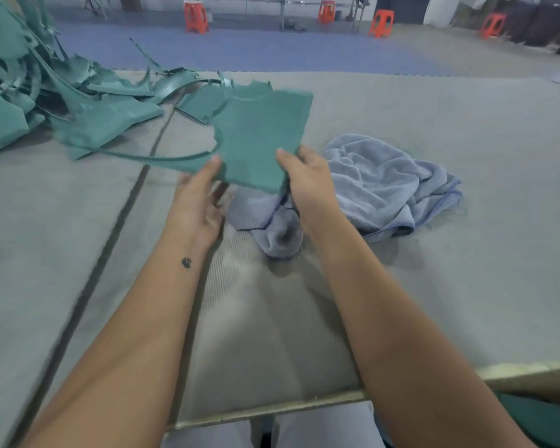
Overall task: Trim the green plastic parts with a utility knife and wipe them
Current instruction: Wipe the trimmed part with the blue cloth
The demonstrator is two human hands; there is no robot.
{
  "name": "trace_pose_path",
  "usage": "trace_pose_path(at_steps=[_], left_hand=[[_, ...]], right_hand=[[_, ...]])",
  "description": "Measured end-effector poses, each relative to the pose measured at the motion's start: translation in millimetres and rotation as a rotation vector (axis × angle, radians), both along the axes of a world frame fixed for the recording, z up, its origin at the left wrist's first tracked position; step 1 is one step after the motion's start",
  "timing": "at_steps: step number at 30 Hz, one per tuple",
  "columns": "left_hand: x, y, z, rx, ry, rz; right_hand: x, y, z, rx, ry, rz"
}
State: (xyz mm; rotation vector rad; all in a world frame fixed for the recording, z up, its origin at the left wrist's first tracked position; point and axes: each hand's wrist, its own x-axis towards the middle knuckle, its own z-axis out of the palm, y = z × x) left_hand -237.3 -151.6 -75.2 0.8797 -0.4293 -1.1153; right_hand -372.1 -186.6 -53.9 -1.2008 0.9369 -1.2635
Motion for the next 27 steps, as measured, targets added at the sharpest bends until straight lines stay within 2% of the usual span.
trace_pose_path(at_steps=[2, 5, 7, 9, 11, 14, 18, 20, 23, 27], left_hand=[[10, 3, 3, 0.002, 0.024, 0.088], [12, 6, 12, 0.036, -0.257, -0.032], [1, 7, 20, 0.04, -0.432, -0.113], [-18, 7, 27, -0.003, -0.537, -0.173], [-44, 12, 30, -0.093, -0.602, -0.245], [-90, 23, 29, -0.187, -0.613, -0.34], [-161, 37, 15, -0.178, -0.368, -0.422], [-199, 45, 5, -0.144, -0.326, -0.422], [-259, 56, -3, -0.07, -0.446, -0.473], [-329, 78, -1, -0.109, -0.602, -0.8]], right_hand=[[-16, -5, 6, 0.08, -0.049, -0.067], [-48, -4, 11, 0.196, -0.095, -0.076], [-73, 3, 9, 0.264, -0.243, -0.029], [-96, 15, 4, 0.289, -0.429, -0.01], [-113, 30, -4, 0.279, -0.51, -0.057], [-130, 50, -11, 0.249, -0.616, -0.219], [-174, 71, -11, 0.154, -0.666, -0.538], [-205, 85, -16, 0.116, -0.639, -0.744], [-259, 110, -27, 0.072, -0.706, -1.01], [-333, 157, -49, 0.005, -0.695, -1.311]])
